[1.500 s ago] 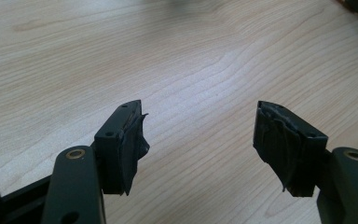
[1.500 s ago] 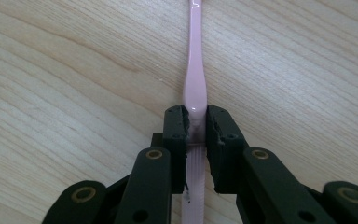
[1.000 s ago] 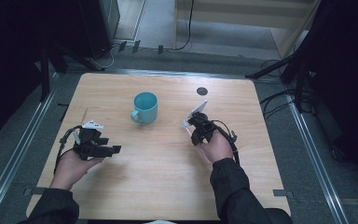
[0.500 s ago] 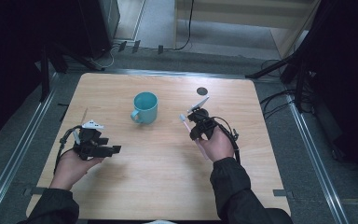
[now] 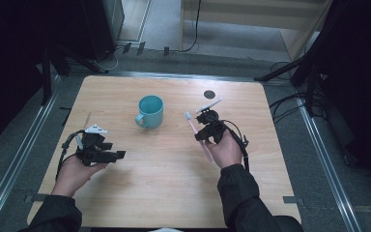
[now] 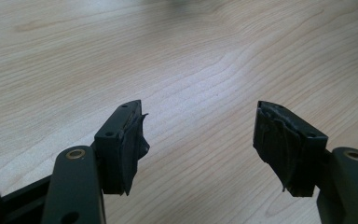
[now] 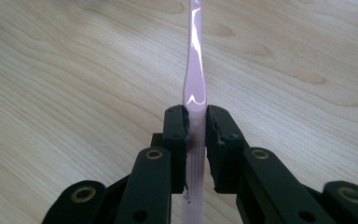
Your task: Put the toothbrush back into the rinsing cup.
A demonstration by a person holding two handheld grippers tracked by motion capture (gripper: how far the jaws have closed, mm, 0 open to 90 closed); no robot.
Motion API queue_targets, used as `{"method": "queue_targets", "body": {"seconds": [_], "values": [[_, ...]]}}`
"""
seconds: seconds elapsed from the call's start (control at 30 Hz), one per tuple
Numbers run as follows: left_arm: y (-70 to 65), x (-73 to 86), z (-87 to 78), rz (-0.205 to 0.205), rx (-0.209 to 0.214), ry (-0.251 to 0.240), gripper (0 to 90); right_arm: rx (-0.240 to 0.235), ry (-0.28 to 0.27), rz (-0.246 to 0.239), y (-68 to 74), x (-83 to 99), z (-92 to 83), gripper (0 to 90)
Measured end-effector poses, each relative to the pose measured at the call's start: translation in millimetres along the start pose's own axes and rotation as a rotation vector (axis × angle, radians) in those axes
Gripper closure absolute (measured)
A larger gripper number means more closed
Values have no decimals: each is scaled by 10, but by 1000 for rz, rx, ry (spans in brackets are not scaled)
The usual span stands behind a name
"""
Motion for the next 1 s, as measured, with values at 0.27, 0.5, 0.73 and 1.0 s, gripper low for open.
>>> {"method": "queue_targets", "body": {"seconds": [0.27, 0.5, 0.73, 1.0], "values": [[-3, 1, 6, 5, 1, 5, 332, -31, -51, -15, 32, -13, -66, 792], [3, 1, 2, 1, -1, 2, 333, -43, -118, -49, 69, -34, -127, 792], [4, 0, 2, 0, -1, 1, 332, -57, -196, -69, 144, -88, -201, 792], [6, 0, 1, 0, 1, 0, 332, -76, -277, -113, 211, -148, -286, 792]]}}
Point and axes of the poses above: each handheld gripper's, and its own axes: z roughly forward along the jaws, x roughly out of its underside, y roughly to its left, the point moved 7 cm from there along z, roughly forward along the jaws, and after that the axes turned 3 degrees about -x, right-handed, at the moved point
